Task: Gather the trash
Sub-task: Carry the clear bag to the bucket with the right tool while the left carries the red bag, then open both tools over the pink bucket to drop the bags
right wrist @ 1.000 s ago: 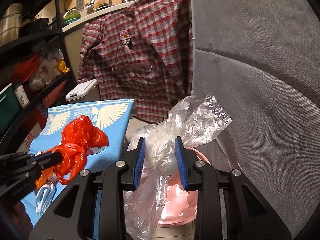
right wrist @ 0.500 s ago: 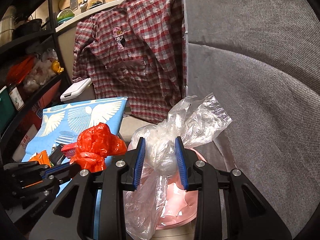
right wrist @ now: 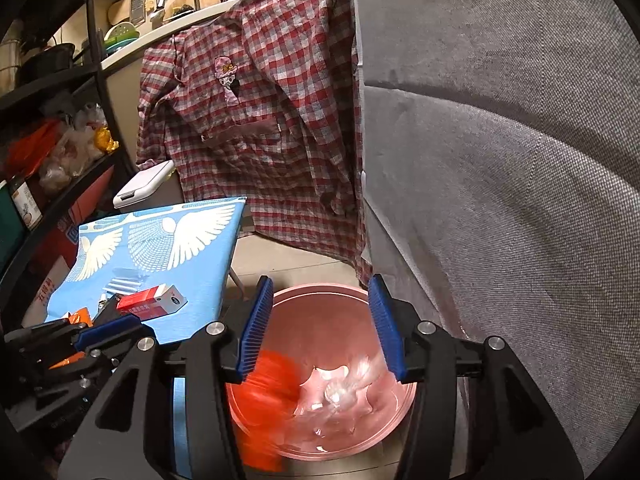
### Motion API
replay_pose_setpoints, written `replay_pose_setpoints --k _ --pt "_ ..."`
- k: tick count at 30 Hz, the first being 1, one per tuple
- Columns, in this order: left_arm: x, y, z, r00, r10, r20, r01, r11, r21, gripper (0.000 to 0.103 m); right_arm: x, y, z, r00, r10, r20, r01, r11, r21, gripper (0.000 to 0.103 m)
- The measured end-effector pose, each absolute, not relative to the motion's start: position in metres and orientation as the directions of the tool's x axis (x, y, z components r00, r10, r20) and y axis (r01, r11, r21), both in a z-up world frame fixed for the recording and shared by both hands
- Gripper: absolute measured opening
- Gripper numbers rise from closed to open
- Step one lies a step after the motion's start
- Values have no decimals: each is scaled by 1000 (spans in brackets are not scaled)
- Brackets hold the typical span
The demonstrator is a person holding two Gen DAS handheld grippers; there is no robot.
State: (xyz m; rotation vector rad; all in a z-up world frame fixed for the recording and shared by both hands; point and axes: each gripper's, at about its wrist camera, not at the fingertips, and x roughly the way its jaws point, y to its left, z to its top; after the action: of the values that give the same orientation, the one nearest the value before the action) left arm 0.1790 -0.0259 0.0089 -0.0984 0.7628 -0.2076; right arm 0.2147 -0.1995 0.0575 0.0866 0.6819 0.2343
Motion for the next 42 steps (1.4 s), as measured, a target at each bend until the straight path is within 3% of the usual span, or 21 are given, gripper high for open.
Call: replay_pose_setpoints --k 18,27,42 --pt "129 57 40 763 -126 -634 51 990 -134 20 174 -157 74 753 373 -542 -312 928 206 49" --pt "92 134 52 792 -51 -609 -48 988 -145 20 140 -106 80 690 498 -525 -440 865 242 27" --pt "55 247 22 751 -8 -660 -133 977 -164 20 90 3 48 463 656 -596 -607 725 326 28"
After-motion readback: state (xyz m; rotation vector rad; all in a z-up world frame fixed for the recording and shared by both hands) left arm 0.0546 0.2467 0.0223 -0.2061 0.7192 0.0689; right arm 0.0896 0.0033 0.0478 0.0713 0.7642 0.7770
